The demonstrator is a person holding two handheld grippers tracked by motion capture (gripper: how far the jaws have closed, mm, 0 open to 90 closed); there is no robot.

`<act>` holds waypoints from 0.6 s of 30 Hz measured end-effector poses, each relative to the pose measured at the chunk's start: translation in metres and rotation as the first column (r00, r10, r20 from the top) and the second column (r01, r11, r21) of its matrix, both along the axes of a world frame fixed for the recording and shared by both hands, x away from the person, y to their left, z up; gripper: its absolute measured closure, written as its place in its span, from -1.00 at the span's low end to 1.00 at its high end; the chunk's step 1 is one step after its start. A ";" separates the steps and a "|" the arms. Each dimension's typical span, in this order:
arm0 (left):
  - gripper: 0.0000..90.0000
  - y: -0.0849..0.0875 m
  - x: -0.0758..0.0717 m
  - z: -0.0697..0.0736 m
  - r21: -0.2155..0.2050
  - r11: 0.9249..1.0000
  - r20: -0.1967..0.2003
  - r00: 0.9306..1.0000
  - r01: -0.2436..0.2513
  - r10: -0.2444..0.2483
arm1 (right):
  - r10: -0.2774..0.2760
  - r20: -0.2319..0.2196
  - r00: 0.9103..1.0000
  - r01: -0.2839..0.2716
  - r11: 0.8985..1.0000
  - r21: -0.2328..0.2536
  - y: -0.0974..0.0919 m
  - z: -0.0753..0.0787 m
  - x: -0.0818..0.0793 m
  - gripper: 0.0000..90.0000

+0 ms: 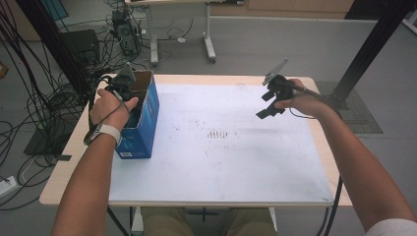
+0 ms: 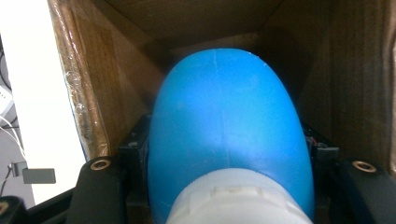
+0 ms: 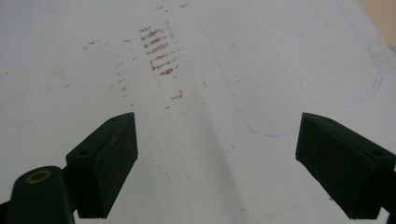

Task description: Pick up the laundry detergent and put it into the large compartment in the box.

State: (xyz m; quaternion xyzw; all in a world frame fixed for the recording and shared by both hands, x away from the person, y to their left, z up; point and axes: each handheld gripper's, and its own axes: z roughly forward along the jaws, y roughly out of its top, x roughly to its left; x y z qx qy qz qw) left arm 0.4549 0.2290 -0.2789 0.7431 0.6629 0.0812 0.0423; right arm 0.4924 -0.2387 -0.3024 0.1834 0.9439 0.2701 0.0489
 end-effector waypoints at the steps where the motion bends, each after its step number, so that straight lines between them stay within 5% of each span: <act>1: -0.17 0.000 0.000 0.000 0.000 1.000 0.000 1.000 0.000 0.000 | 0.000 0.001 1.000 0.000 1.000 0.001 0.000 0.000 0.000 -0.72; 18: -0.17 0.000 0.000 0.000 -0.001 1.000 0.000 1.000 0.000 0.000 | -0.002 0.001 1.000 0.002 1.000 0.001 -0.001 0.000 -0.001 -0.72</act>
